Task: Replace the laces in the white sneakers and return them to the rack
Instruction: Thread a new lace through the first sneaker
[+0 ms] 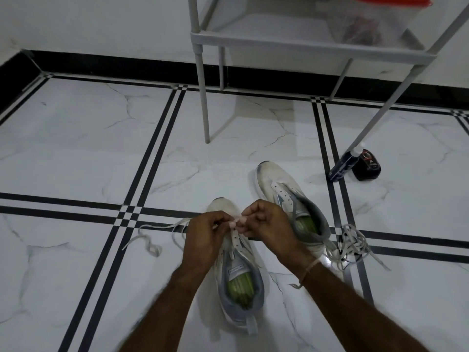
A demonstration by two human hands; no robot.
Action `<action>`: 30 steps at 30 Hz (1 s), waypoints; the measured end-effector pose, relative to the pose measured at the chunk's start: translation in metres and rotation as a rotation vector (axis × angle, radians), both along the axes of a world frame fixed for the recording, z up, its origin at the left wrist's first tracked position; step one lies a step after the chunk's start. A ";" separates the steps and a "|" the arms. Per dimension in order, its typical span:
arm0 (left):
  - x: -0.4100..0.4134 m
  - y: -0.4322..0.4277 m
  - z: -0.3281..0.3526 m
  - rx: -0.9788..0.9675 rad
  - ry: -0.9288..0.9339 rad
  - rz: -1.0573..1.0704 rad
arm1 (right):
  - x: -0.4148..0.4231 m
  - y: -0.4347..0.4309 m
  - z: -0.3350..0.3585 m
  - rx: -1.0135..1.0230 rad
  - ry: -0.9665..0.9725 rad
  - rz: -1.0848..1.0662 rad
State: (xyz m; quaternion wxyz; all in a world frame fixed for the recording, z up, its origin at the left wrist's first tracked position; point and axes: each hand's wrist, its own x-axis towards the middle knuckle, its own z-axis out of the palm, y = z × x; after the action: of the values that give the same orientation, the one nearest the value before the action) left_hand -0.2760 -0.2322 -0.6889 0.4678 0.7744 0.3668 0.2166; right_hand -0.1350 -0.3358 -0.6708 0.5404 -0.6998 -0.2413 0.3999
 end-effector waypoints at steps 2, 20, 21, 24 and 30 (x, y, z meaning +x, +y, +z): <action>-0.006 0.004 -0.004 0.009 0.026 0.104 | -0.004 -0.004 -0.011 -0.109 -0.210 0.050; -0.001 -0.015 -0.029 -0.143 0.151 0.171 | -0.017 -0.016 -0.040 -0.200 -0.372 0.030; -0.001 -0.016 -0.028 -0.118 0.168 0.164 | -0.017 -0.017 -0.041 -0.197 -0.363 0.026; -0.001 -0.018 -0.027 -0.074 0.183 0.152 | -0.017 -0.018 -0.042 -0.189 -0.336 0.015; -0.004 -0.015 -0.027 -0.024 0.228 0.106 | -0.020 -0.019 -0.041 -0.166 -0.311 -0.013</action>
State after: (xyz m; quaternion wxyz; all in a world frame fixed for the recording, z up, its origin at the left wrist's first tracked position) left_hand -0.2801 -0.2473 -0.7162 0.4204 0.7679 0.4604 0.1470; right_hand -0.1547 -0.3550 -0.7117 0.4393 -0.7972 -0.2835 0.3019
